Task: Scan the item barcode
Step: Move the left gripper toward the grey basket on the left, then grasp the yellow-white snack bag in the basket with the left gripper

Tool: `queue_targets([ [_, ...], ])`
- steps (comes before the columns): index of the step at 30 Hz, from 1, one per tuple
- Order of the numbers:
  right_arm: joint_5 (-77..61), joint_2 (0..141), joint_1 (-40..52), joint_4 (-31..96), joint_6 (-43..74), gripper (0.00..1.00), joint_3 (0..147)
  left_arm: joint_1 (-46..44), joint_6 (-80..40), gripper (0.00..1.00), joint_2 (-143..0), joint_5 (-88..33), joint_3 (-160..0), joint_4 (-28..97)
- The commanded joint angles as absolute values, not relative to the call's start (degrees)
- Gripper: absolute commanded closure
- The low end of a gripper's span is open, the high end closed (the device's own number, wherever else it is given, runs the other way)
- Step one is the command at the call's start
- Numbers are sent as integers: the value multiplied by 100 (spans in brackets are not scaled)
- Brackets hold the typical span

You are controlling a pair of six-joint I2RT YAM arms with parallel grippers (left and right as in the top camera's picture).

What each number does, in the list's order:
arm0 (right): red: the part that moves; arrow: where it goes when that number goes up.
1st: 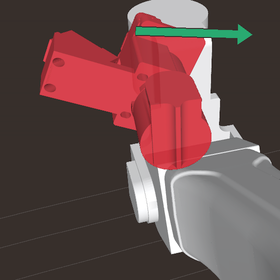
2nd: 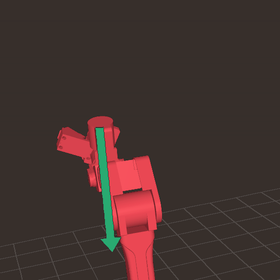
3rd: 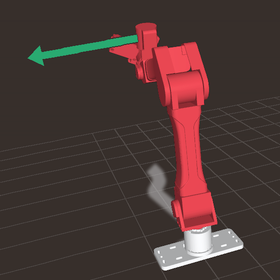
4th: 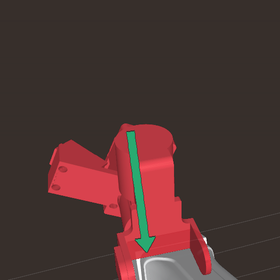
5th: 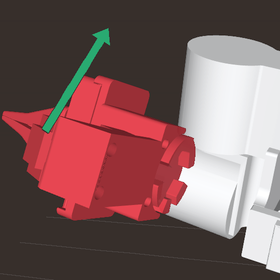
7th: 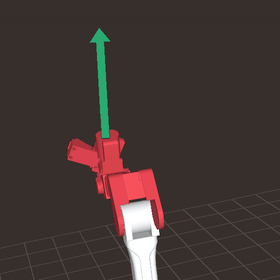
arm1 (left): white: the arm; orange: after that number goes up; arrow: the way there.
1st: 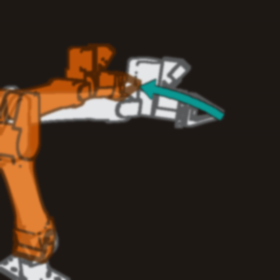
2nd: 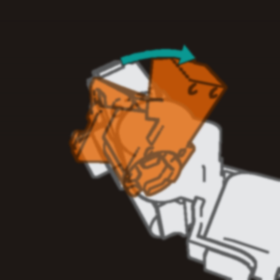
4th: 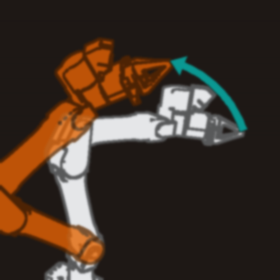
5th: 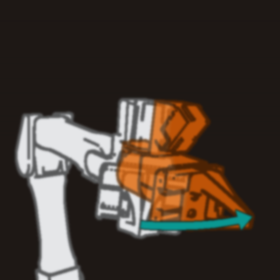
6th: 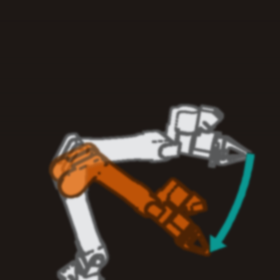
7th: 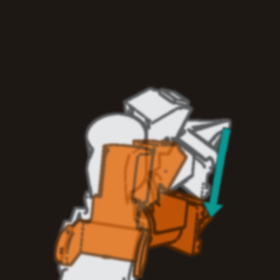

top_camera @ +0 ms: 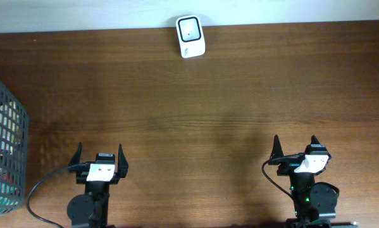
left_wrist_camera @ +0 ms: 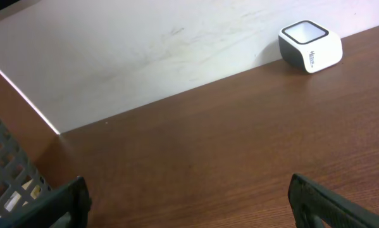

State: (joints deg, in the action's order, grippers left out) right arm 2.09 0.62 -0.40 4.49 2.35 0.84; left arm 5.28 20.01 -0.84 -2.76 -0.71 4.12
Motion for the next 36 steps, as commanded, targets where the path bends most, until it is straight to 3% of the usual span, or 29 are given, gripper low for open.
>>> queue_targets([
  [1, 388, 40, -78, 499, 189, 1, 64, 504, 2069, 1, -73, -320, -51, 445],
  [6, 366, 40, -78, 499, 193, 1, 64, 506, 2069, 1, -73, -451, -51, 292],
  [10, 364, 40, -78, 499, 196, 1, 64, 506, 1715, 1, -82, -471, -154, -545],
  [15, 364, 40, -78, 499, 193, 1, 64, 823, 1614, 1, -1275, -478, -1785, -554],
  [20, 364, 40, -78, 499, 193, 1, 64, 1083, 1614, 1, -3518, -1192, -4521, 696],
  [30, 366, 40, -78, 499, 193, 1, 64, 1330, 1614, 1, -8390, -3044, -11563, 6412],
  [33, 366, 40, -78, 499, 193, 1, 64, 1330, 1680, 1, -8932, -2803, -11924, 6514],
  [36, 364, 40, -78, 499, 193, 1, 64, 1739, 788, 1, -9021, -1219, -11926, 6348],
])
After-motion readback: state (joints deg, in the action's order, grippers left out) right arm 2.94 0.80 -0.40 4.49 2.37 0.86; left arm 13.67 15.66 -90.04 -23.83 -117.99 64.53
